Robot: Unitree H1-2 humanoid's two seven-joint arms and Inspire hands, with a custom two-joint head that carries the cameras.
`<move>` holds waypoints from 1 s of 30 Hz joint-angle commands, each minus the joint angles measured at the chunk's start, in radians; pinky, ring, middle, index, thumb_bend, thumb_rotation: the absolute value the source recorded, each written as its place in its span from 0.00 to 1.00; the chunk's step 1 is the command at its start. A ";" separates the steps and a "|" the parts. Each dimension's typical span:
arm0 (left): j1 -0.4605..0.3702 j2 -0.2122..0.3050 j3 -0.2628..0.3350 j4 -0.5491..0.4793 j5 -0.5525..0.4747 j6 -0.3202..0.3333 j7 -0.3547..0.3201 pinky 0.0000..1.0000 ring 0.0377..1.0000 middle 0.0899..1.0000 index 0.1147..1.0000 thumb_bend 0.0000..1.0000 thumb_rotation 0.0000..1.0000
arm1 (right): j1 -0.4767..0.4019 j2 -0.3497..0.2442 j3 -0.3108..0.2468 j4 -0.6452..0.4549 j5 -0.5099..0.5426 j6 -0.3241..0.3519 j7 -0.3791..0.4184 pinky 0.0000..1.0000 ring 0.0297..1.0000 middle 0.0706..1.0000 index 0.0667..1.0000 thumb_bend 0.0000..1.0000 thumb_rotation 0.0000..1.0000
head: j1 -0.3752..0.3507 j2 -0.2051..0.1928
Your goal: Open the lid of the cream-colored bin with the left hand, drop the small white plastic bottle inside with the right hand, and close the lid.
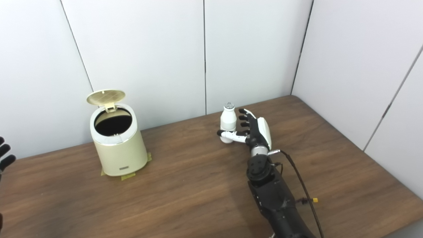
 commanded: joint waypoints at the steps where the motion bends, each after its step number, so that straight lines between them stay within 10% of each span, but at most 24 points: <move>1: -0.041 0.005 -0.003 -0.034 0.011 -0.012 0.002 0.83 0.86 0.86 0.83 0.07 0.56 | -0.038 -0.005 -0.002 -0.024 0.005 -0.020 0.005 0.64 0.73 0.77 0.80 0.86 0.25 | -0.001 0.001; 9: -0.041 0.005 -0.002 -0.038 0.012 -0.017 -0.001 0.84 0.87 0.87 0.83 0.07 0.60 | -0.046 0.014 -0.021 -0.003 0.000 -0.066 -0.056 0.56 0.64 0.65 0.61 0.77 0.11 | 0.001 0.007; 13: -0.040 0.006 -0.001 -0.042 0.006 -0.018 -0.004 0.85 0.87 0.87 0.84 0.09 0.68 | -0.051 0.017 -0.026 0.040 0.001 -0.129 -0.092 0.43 0.50 0.52 0.45 0.53 0.06 | 0.000 0.008; 30: -0.041 0.003 0.000 -0.042 0.008 -0.007 0.000 0.85 0.87 0.87 0.84 0.10 0.69 | -0.045 0.035 -0.055 0.052 0.045 -0.180 -0.095 0.38 0.41 0.44 0.46 0.52 0.00 | 0.001 0.009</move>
